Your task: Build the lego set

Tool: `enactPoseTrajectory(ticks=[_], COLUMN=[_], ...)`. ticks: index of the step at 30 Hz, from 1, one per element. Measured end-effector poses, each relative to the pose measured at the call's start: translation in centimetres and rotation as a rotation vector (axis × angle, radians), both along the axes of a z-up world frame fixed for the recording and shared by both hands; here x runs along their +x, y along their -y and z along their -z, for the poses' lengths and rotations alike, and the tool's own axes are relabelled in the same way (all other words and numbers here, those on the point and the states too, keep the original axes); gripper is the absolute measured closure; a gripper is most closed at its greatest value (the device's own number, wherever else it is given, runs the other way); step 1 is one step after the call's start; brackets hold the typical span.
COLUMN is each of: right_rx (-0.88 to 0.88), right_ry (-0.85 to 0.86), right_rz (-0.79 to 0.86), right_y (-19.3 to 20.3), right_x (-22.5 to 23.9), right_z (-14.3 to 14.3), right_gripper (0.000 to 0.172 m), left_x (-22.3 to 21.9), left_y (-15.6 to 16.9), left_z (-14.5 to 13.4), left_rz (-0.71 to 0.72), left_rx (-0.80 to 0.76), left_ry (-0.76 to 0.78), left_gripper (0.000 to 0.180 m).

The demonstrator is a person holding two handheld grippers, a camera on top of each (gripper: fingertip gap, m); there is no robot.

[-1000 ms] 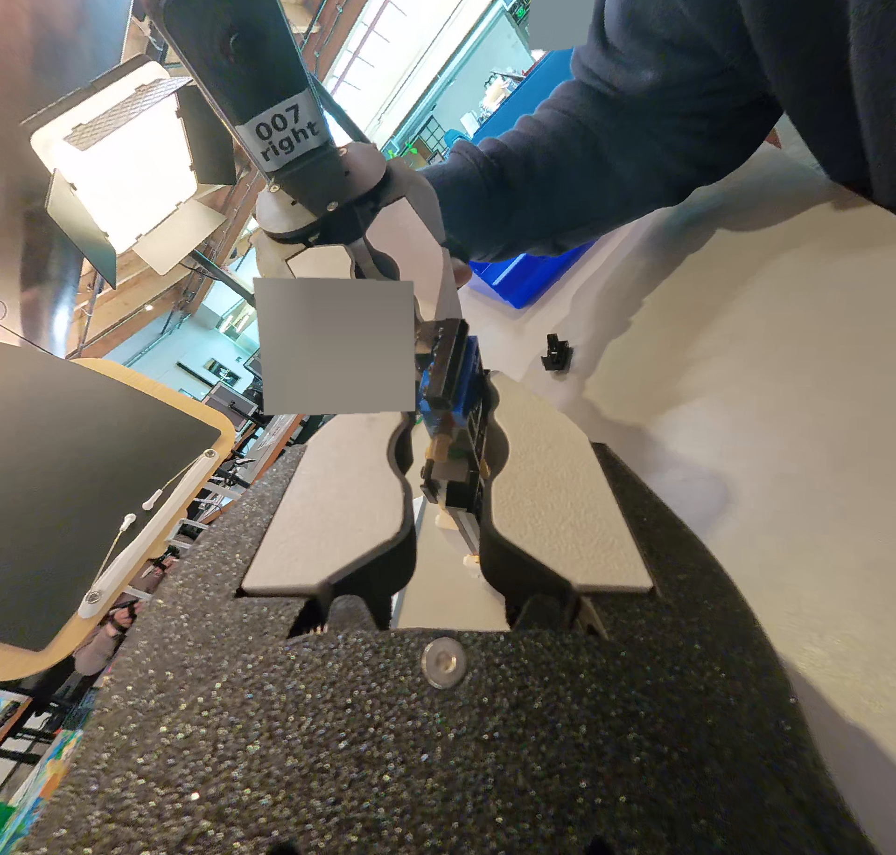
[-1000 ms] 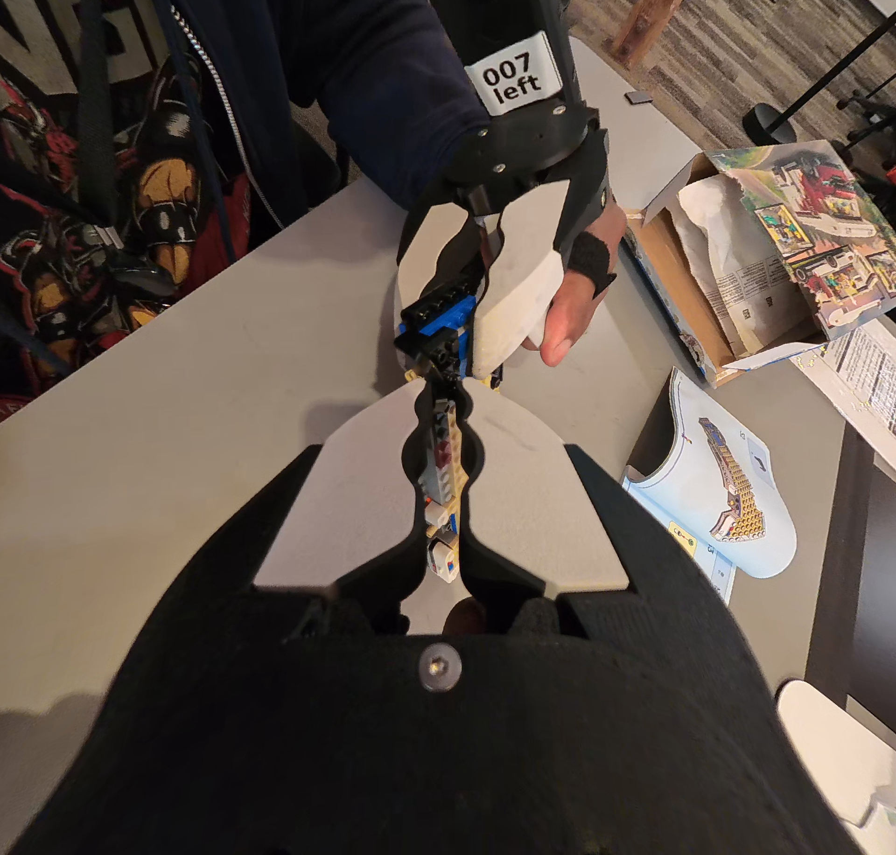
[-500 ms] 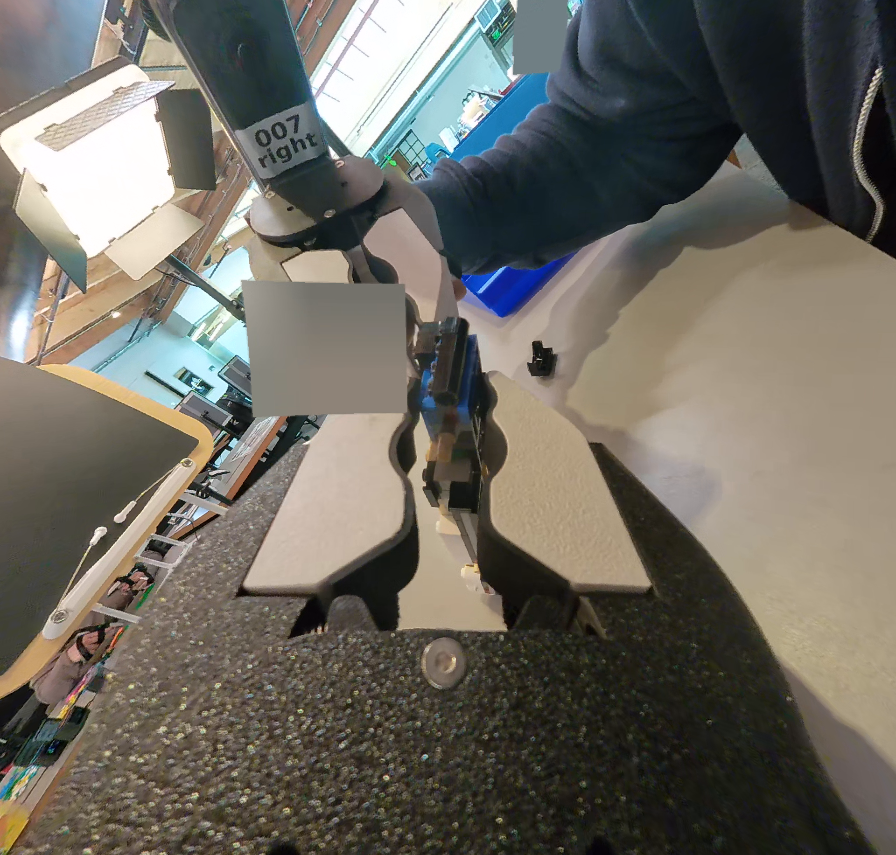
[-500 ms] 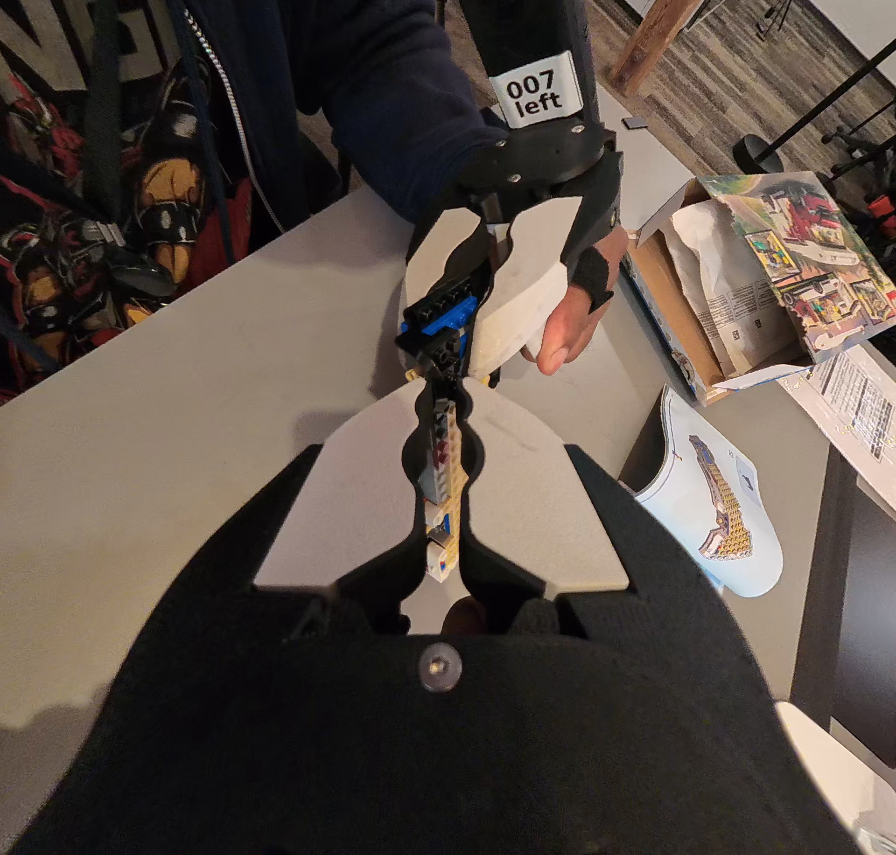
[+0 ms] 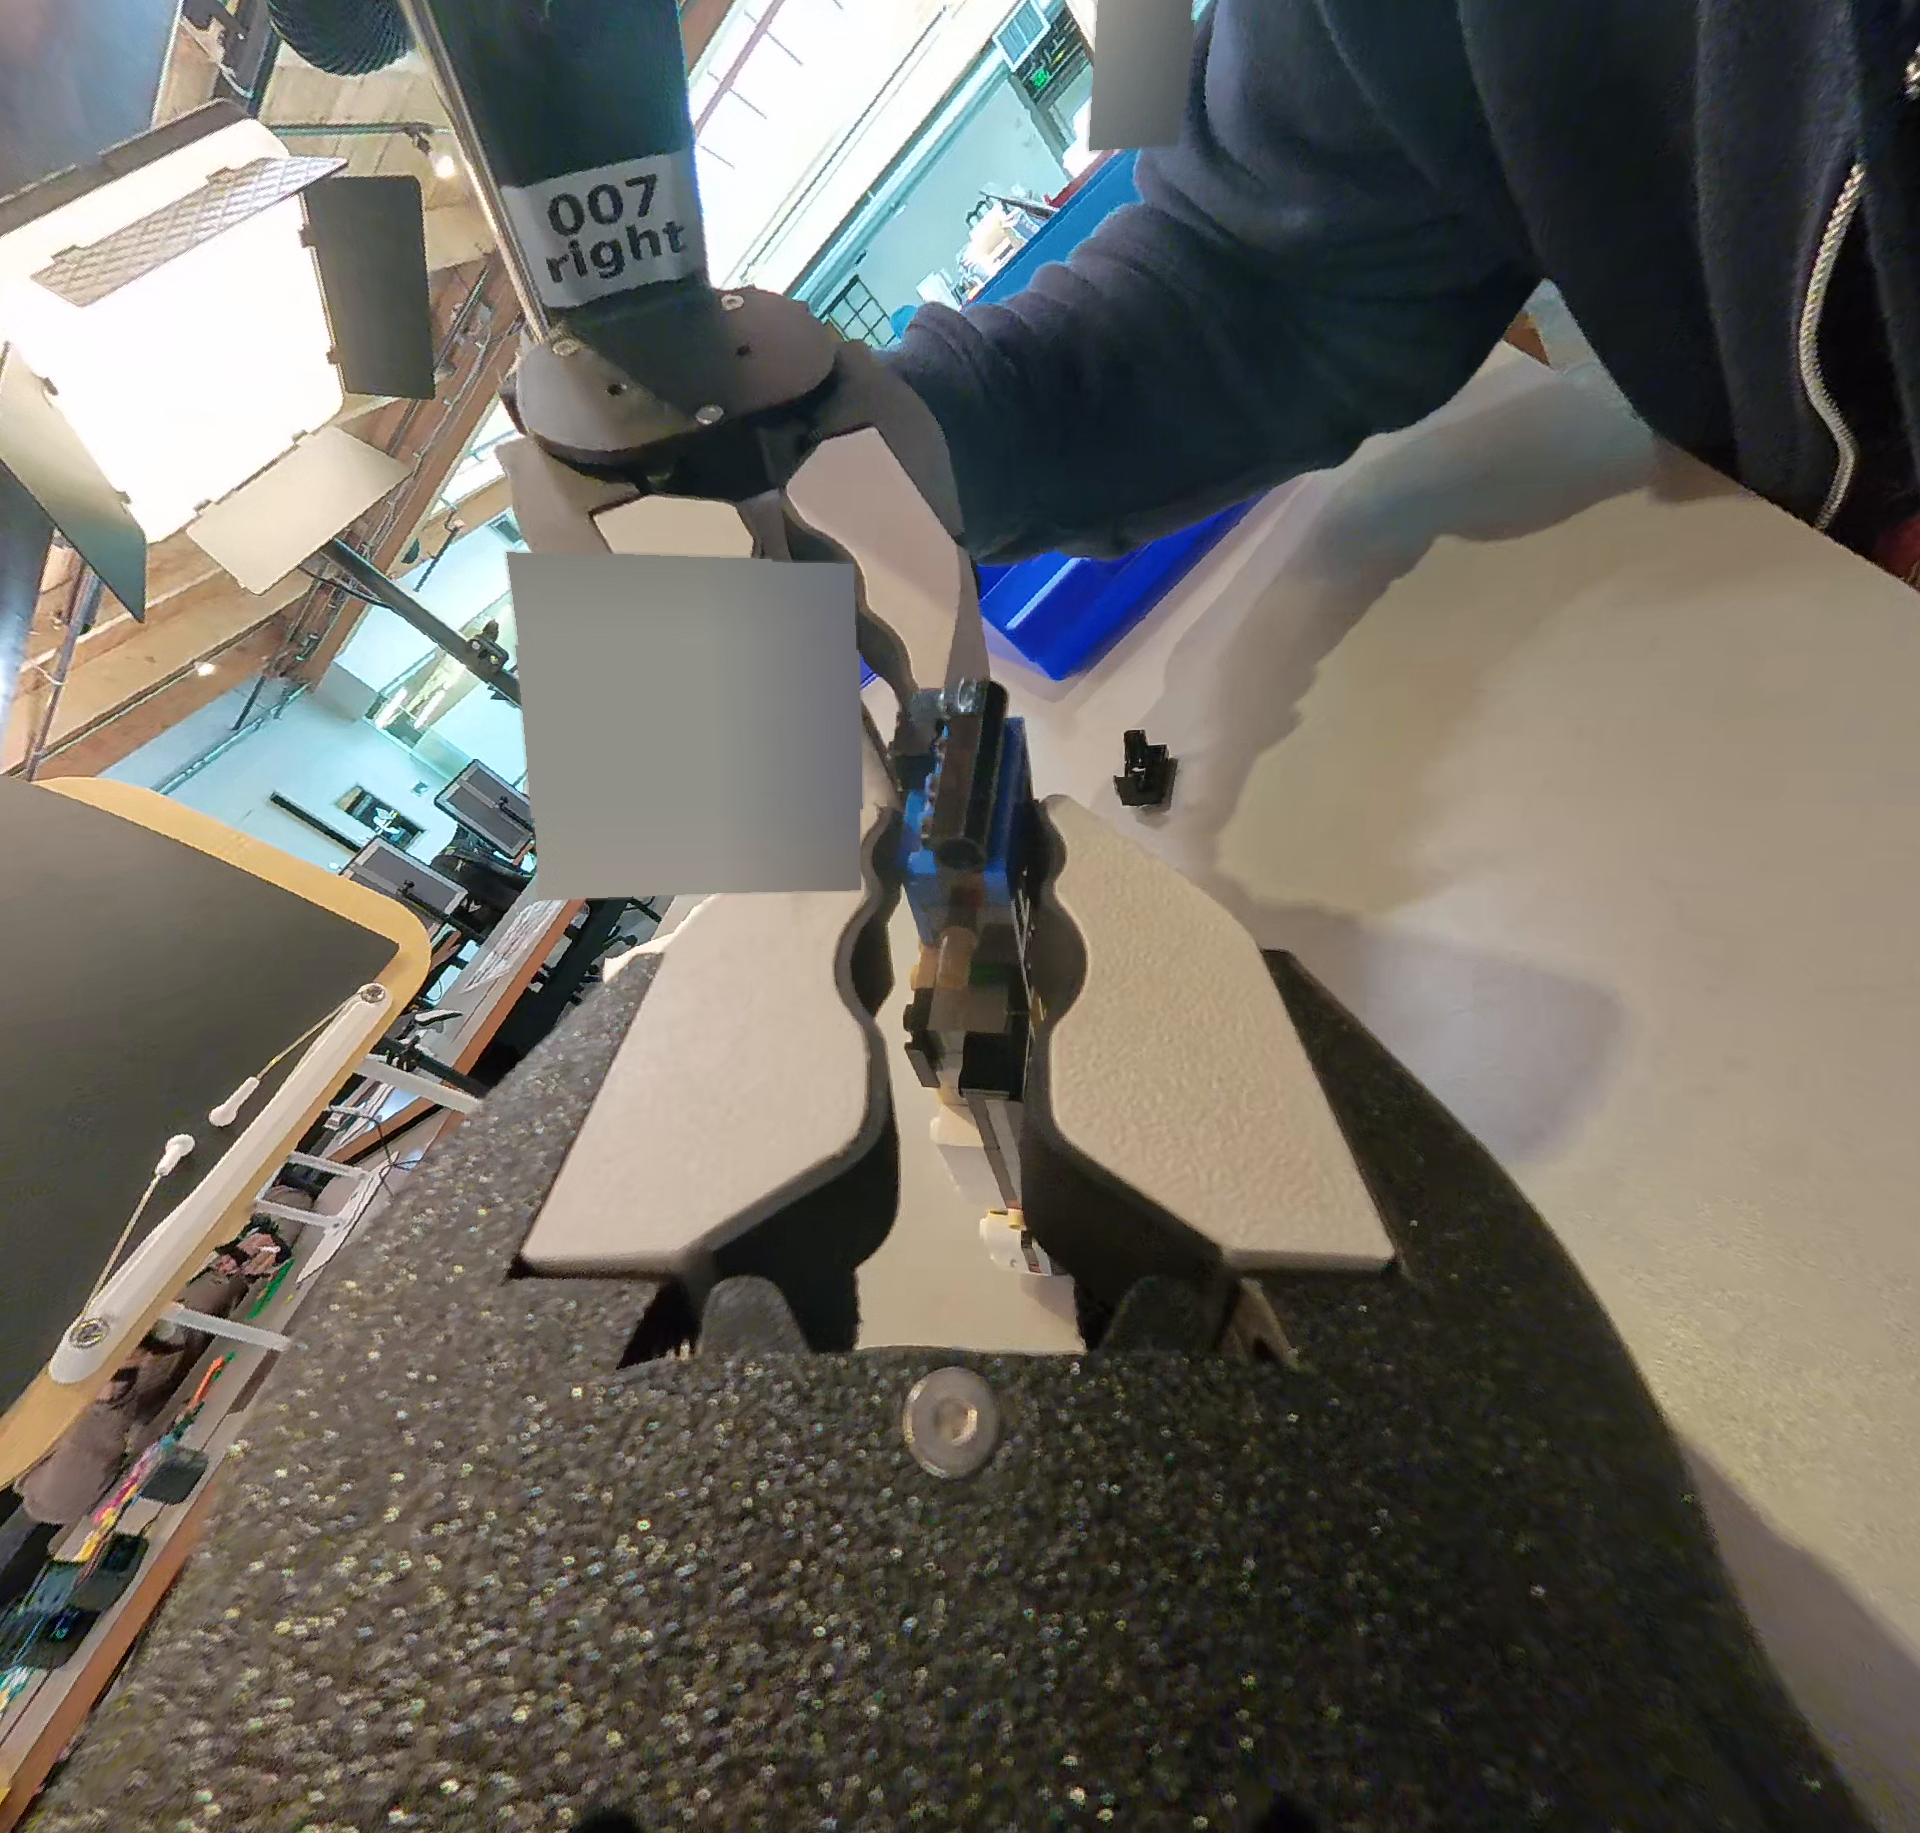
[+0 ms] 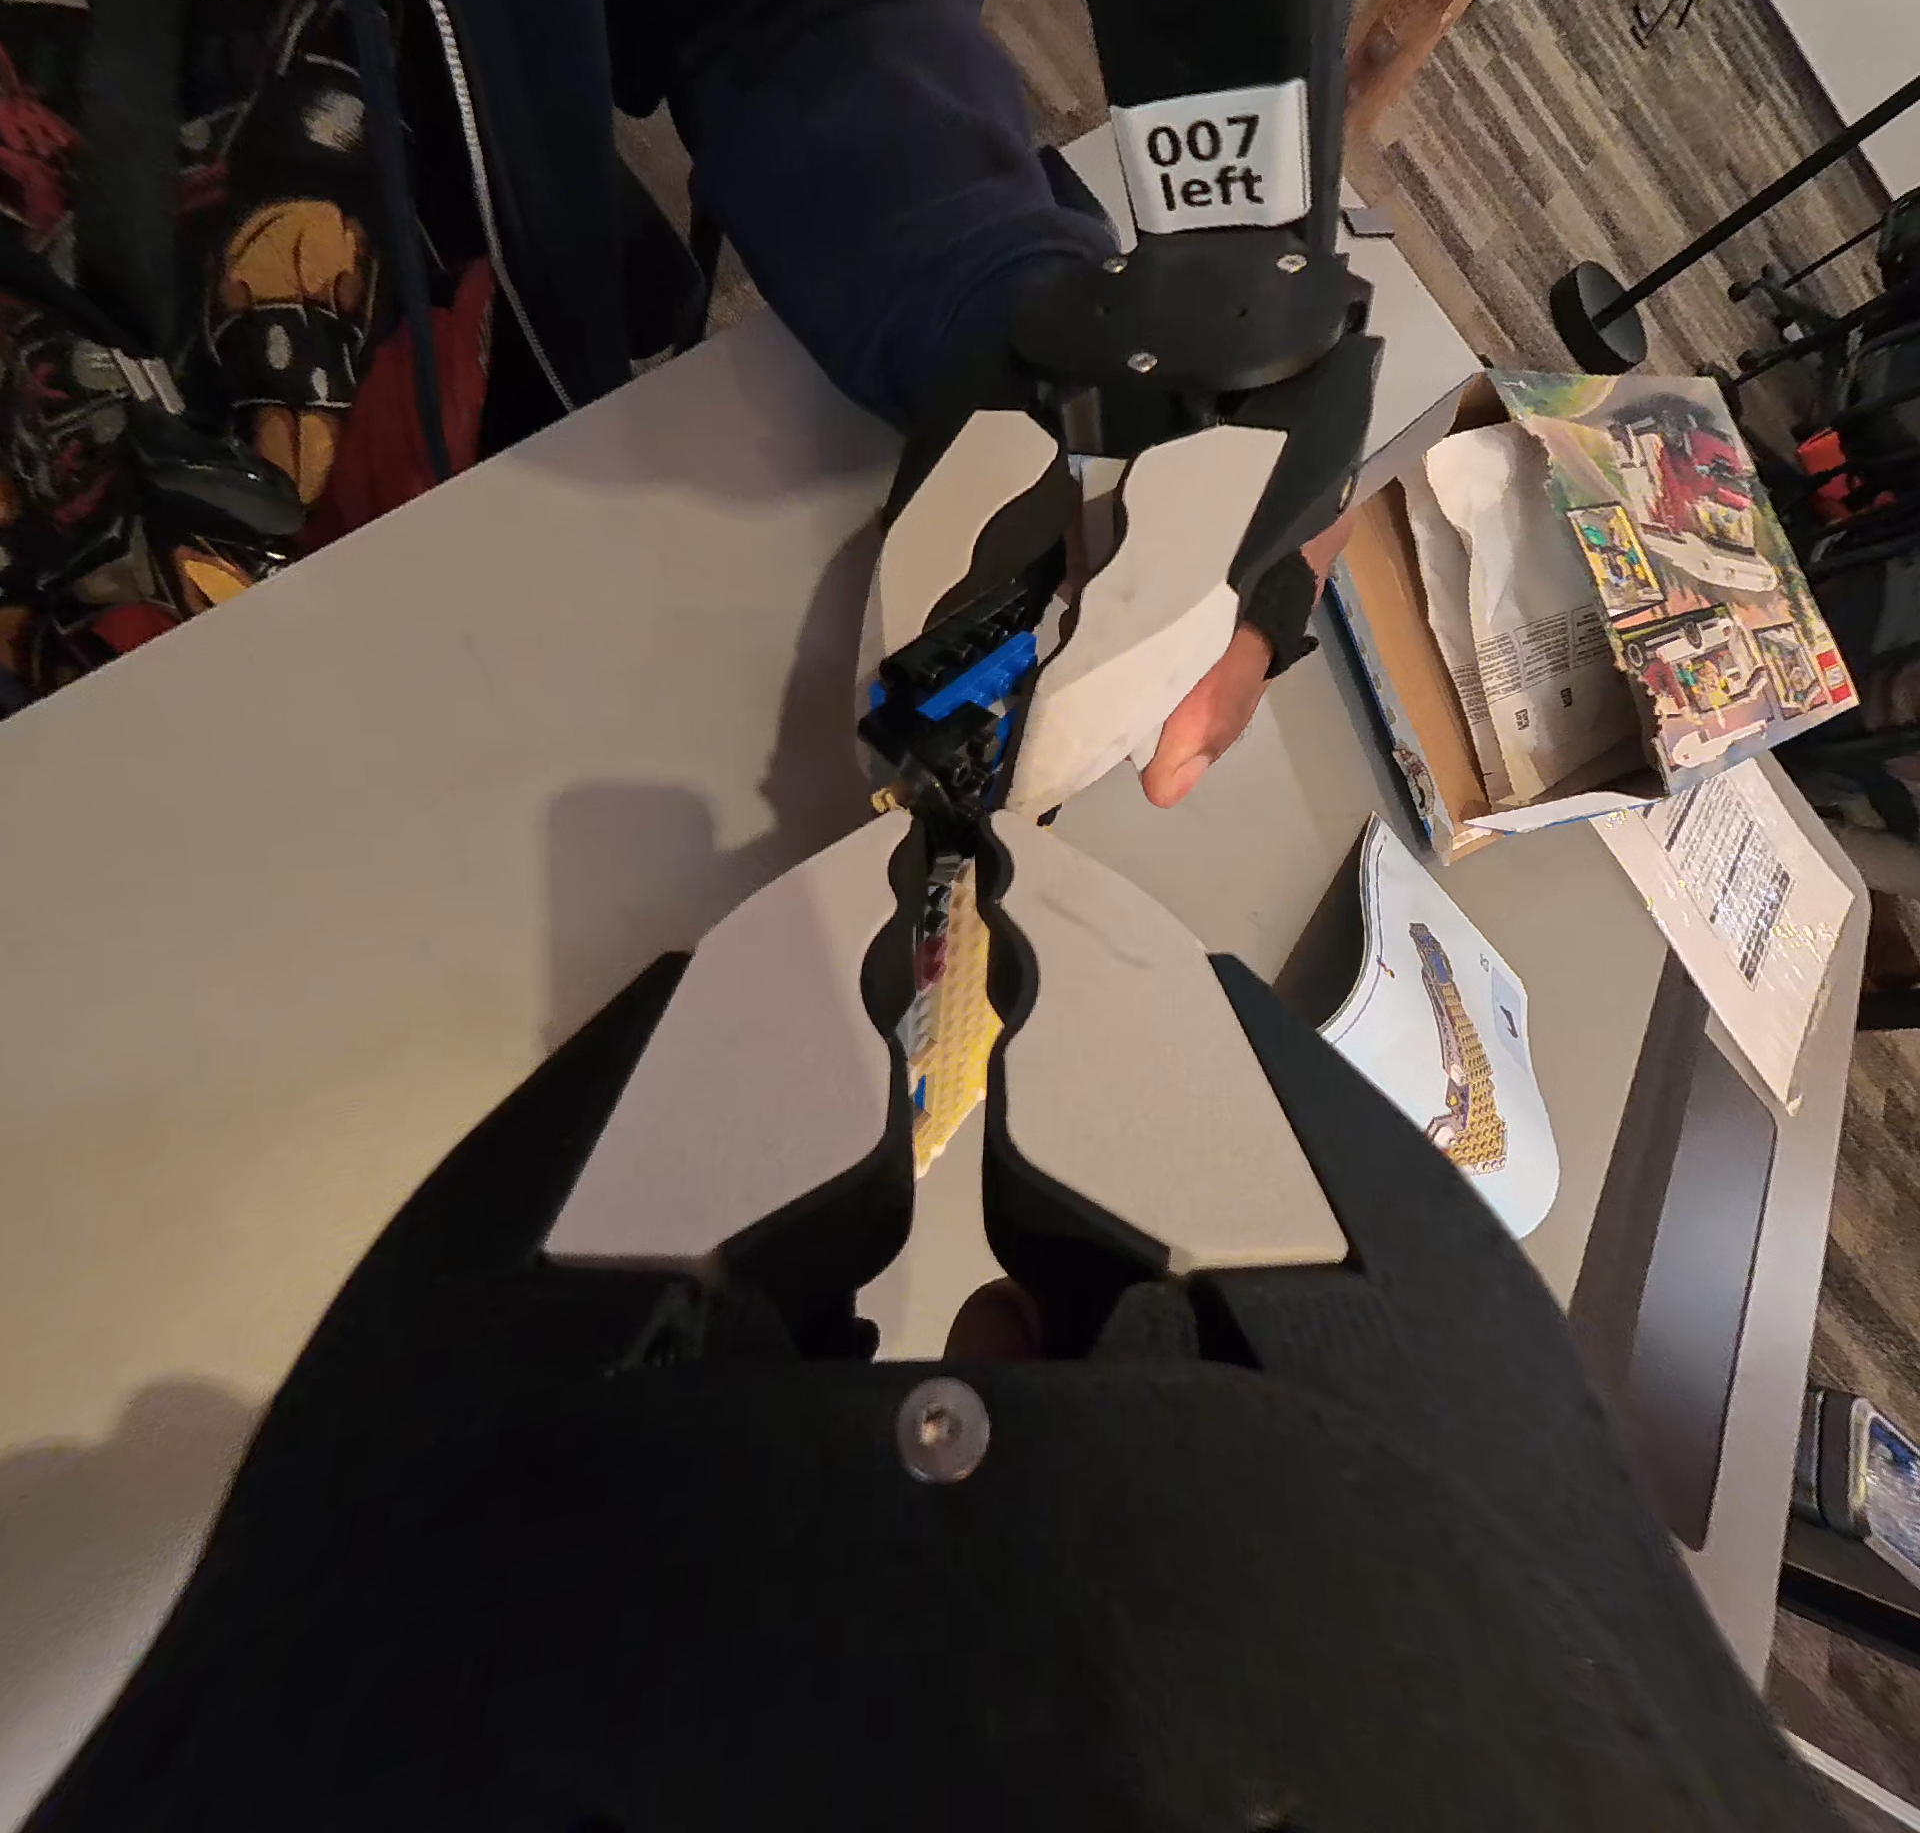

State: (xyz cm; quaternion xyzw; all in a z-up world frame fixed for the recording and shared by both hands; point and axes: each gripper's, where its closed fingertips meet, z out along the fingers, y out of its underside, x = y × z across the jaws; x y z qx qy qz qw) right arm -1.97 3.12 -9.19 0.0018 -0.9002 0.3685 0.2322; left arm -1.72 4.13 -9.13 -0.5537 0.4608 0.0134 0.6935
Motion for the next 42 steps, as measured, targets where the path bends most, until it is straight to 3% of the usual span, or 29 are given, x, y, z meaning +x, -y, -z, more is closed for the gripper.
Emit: enactPoseTrajectory(ticks=[10, 31, 37, 42], right_rx=[-0.044, -0.156, -0.257, -0.288], right_ry=[0.028, -0.126, -0.139, -0.152], right_rz=[-0.004, 0.143, 0.278, 0.380], right_y=[0.2, -0.5, -0.5, -0.8], right_x=[-0.6, -1.4, -2.1, -2.3], right_z=[0.2, -0.5, -1.6, -1.5], right_gripper=[0.154, 0.139, 0.122, 0.128], left_x=[-0.4, -1.7, -2.1, -2.3], left_y=[0.0, -0.3, -0.4, -0.5], left_z=[-0.1, -1.0, -1.2, -1.4], left_rz=[0.001, -0.045, -0.078, -0.088], left_rx=[-0.011, 0.002, 0.022, 0.027], left_ry=[0.029, 0.099, 0.098, 0.119], left_gripper=[0.158, 0.158, 0.158, 0.158])
